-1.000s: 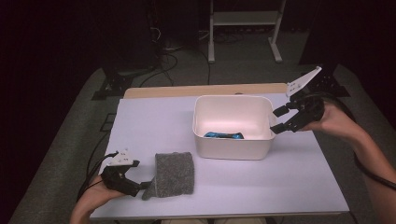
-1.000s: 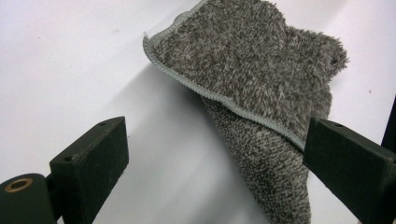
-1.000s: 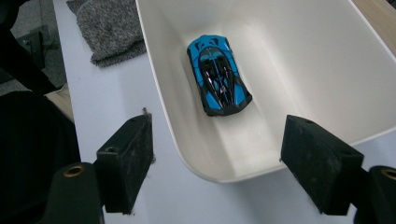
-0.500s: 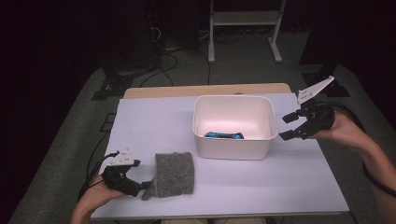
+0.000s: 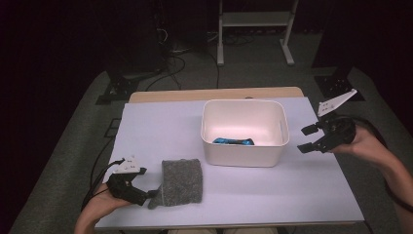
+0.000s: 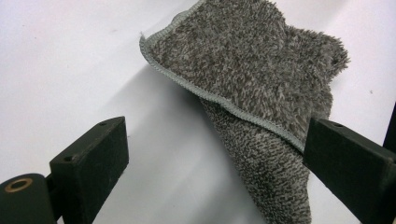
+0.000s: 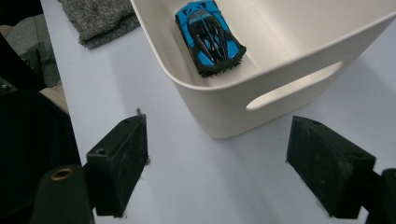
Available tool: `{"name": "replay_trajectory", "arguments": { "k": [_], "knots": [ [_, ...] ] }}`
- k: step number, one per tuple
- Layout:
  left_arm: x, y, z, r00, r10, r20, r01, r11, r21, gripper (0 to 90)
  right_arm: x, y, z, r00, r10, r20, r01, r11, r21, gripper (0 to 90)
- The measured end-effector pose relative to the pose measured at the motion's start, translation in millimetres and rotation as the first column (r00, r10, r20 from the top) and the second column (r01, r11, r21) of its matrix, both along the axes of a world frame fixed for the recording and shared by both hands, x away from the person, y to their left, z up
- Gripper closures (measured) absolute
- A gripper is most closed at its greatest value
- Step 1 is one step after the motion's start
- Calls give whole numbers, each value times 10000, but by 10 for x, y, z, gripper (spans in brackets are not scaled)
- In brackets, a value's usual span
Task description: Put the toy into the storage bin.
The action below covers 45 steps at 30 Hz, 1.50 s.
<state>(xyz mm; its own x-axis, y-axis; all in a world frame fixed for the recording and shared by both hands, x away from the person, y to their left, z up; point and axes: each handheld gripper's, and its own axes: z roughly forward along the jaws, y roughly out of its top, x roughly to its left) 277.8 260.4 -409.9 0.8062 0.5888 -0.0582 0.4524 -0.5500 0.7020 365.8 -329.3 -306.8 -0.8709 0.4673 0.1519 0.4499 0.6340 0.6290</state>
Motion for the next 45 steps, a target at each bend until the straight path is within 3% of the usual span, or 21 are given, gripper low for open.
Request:
{"name": "replay_trajectory", "arguments": {
  "k": [14, 35, 45],
  "knots": [
    [-10, 2, 7, 10000, -9, 30, 8, 10000, 69, 63, -91, -85, -199, 9997, -203, -170, 206, 9996, 183, 163],
    [-36, 10, 35, 9997, 42, 242, -46, 9999, 135, 63, -228, -159, -690, 9964, -510, -672, 553, 9964, 645, 163],
    [-46, 18, 49, 9994, 50, 329, -52, 10000, 66, 63, -292, -189, -939, 9937, -684, -893, 782, 9907, 1113, 163]
  ]
}}
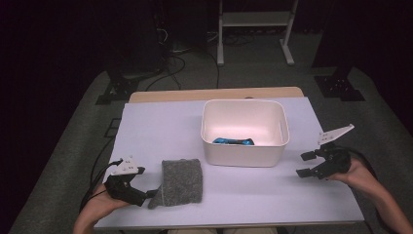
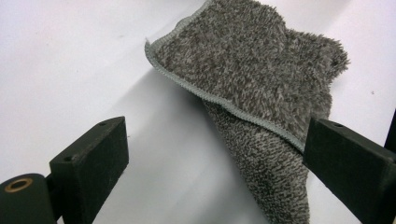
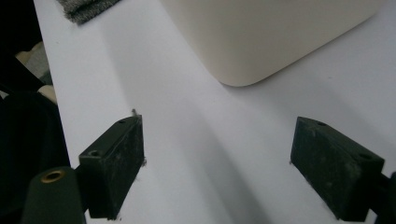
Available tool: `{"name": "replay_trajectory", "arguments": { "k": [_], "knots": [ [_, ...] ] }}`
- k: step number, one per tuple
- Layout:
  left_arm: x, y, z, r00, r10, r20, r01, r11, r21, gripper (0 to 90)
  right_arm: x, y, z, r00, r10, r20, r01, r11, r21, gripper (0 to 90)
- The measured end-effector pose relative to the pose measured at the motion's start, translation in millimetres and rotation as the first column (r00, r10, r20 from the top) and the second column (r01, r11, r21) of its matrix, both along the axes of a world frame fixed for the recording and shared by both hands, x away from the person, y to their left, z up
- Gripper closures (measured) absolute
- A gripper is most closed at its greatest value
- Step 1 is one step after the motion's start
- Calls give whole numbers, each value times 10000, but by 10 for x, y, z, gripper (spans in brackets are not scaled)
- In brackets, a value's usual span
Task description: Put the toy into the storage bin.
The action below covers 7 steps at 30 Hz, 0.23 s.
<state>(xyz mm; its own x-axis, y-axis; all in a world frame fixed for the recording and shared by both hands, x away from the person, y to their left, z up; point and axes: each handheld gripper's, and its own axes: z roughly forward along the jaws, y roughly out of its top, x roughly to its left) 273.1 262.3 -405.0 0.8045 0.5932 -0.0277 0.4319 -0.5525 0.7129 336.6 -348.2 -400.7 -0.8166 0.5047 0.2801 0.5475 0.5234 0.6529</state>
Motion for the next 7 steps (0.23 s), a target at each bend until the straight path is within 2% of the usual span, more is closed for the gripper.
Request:
{"name": "replay_trajectory", "arguments": {
  "k": [7],
  "knots": [
    [-5, 5, 11, 10000, -79, 32, 79, 10000, -58, 63, -44, 12, -124, 9999, -46, -136, 47, 10000, 87, 163]
  ]
}}
